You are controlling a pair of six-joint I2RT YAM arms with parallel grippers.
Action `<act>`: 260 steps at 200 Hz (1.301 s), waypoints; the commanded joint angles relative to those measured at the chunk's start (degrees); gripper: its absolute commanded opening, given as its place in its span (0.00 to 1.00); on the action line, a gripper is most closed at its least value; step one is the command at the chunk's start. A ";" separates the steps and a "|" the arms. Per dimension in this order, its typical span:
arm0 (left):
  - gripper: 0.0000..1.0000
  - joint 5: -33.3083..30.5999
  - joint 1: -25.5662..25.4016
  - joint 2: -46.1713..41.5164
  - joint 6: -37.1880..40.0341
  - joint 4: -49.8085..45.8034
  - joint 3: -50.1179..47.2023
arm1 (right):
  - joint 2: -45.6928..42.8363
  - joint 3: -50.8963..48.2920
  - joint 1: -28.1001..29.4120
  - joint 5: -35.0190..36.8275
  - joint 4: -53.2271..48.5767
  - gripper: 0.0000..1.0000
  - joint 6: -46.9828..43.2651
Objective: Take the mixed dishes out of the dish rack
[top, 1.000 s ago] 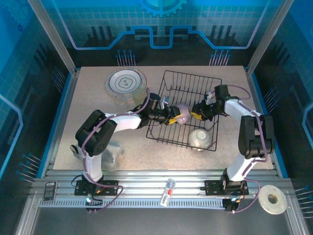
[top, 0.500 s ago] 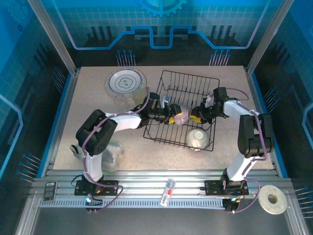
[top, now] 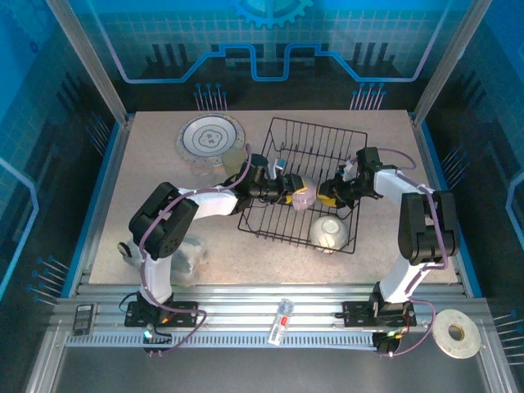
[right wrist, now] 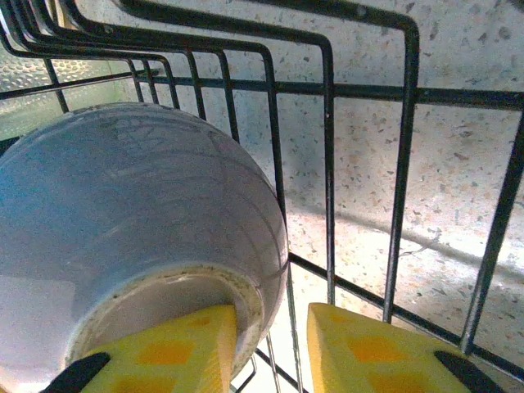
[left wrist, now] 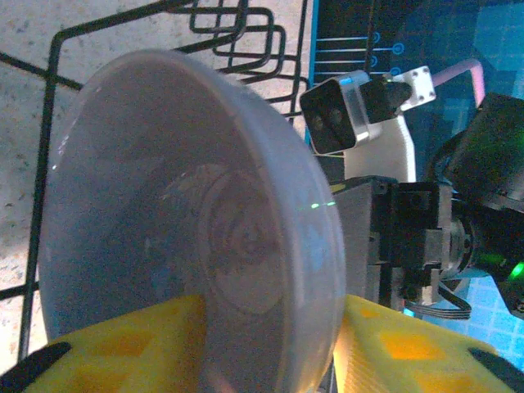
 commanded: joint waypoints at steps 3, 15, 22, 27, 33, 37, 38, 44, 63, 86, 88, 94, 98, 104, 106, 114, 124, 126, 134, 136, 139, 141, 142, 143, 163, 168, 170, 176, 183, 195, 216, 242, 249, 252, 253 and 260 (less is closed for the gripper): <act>0.35 1.74 -0.47 0.60 -0.91 0.70 0.49 | 1.54 -1.23 1.50 0.03 -3.57 0.32 0.77; 0.31 1.83 -0.52 0.53 -0.95 0.79 0.04 | 1.70 -0.96 1.49 -0.10 -3.77 0.32 0.68; 0.27 1.86 -0.50 0.60 -1.11 0.96 -0.05 | 1.77 -0.79 1.43 -0.10 -3.82 0.32 0.65; 0.25 2.00 -0.50 0.67 -1.13 1.09 -0.07 | 1.81 -0.70 1.51 -0.17 -3.83 0.32 0.67; 0.22 2.24 -0.48 0.69 -1.16 1.13 0.08 | 1.88 -0.53 1.47 -0.19 -3.92 0.32 0.61; 0.20 2.30 -0.51 0.77 -1.22 1.06 0.17 | 1.98 -0.39 1.48 -0.19 -4.00 0.32 0.59; 0.20 2.35 -0.47 0.78 -1.22 1.06 0.19 | 1.98 -0.35 1.45 -0.19 -3.96 0.32 0.59; 0.19 2.52 -0.44 0.91 -1.24 0.91 0.35 | 2.11 -0.25 1.50 -0.19 -3.92 0.32 0.59; 0.16 2.66 -0.50 1.04 -1.21 0.53 0.74 | 2.50 0.13 1.45 -0.42 -3.98 0.32 0.71; 0.11 2.75 -0.40 1.04 -1.20 0.27 0.97 | 2.62 0.31 1.48 -0.41 -3.92 0.32 0.68; 0.11 2.75 -0.38 1.04 -1.12 0.27 1.00 | 2.63 0.33 1.46 -0.36 -3.96 0.32 0.68; 0.11 2.79 -0.35 1.04 -1.14 0.18 1.09 | 2.70 0.33 1.43 -0.33 -4.01 0.32 0.67; 0.11 2.77 -0.35 1.05 -1.05 0.03 1.17 | 2.77 0.40 1.50 -0.35 -4.06 0.32 0.67; 0.11 2.75 -0.38 1.13 -1.10 -0.15 1.34 | 2.80 0.40 1.51 -0.33 -4.09 0.32 0.67; 0.11 2.75 -0.40 1.13 -0.99 -0.23 1.40 | 2.85 0.46 1.50 -0.36 -4.14 0.32 0.61; 0.11 2.84 -0.36 1.22 -0.96 -0.50 1.53 | 2.91 0.40 1.44 -0.35 -4.09 0.32 0.59; 0.10 2.92 -0.36 1.22 -1.15 -0.57 1.76 | 2.93 0.48 1.47 -0.34 -4.09 0.32 0.68; 0.10 2.92 -0.35 1.22 -1.20 -0.58 1.83 | 2.86 0.51 1.44 -0.34 -4.16 0.32 0.68; 0.10 3.01 -0.34 1.15 -1.23 -0.65 1.92 | 2.87 0.52 1.43 -0.44 -4.11 0.32 0.67; 0.10 3.01 -0.35 1.13 -1.22 -0.69 2.01 | 2.82 0.49 1.43 -0.45 -4.12 0.32 0.67; 0.09 3.01 -0.38 1.04 -1.23 -0.81 2.12 | 2.86 0.55 1.49 -0.47 -4.14 0.32 0.67; 0.09 3.05 -0.36 1.02 -1.18 -0.84 2.19 | 2.84 0.55 1.44 -0.44 -4.17 0.32 0.67; 0.09 3.12 -0.31 1.03 -1.15 -0.81 2.21 | 2.81 0.56 1.44 -0.45 -4.18 0.32 0.67; 0.09 3.15 -0.33 0.99 -1.14 -0.89 2.27 | 2.84 0.57 1.43 -0.45 -4.18 0.32 0.67; 0.07 3.18 -0.26 0.37 -0.91 -1.73 2.91 | 2.73 0.66 1.43 -0.22 -4.38 0.32 0.68; 0.07 3.19 -0.36 0.16 -0.82 -2.13 3.18 | 2.62 0.74 1.43 -0.20 -4.49 0.32 0.67; 0.07 3.17 -0.35 0.03 -0.61 -2.35 3.26 | 2.63 0.75 1.43 -0.19 -4.46 0.32 0.67; 0.06 3.10 -0.34 -0.30 -0.17 -3.08 3.58 | 2.60 0.72 1.40 -0.10 -4.53 0.32 0.67; 0.05 3.01 -0.29 -0.72 0.51 -4.17 4.10 | 2.60 0.67 1.43 -0.08 -4.53 0.34 0.67; 0.04 2.69 -0.31 -1.57 1.94 -6.56 4.83 | 2.44 0.62 1.41 0.01 -4.63 0.35 0.74; 0.01 2.25 -0.27 -2.92 3.70 -9.47 5.66 | 1.92 0.42 1.39 0.38 -4.80 0.39 0.76; 0.00 2.06 -0.20 -4.46 4.46 -10.71 5.66 | 1.14 0.38 1.40 0.14 -4.80 0.43 0.77; 0.00 1.97 -0.21 -4.84 4.51 -10.98 5.53 | 0.90 0.31 1.35 0.10 -4.93 0.43 0.76; 0.00 1.96 -0.24 -5.04 4.70 -11.12 5.50 | 0.81 0.31 1.35 0.08 -5.00 0.43 0.76; 0.00 1.96 -0.25 -5.08 4.73 -11.23 5.49 | 0.78 0.27 1.35 0.07 -4.99 0.43 0.72; 0.00 1.79 -0.22 -5.45 4.95 -11.62 5.41 | 0.53 0.19 1.43 0.16 -5.04 0.44 0.67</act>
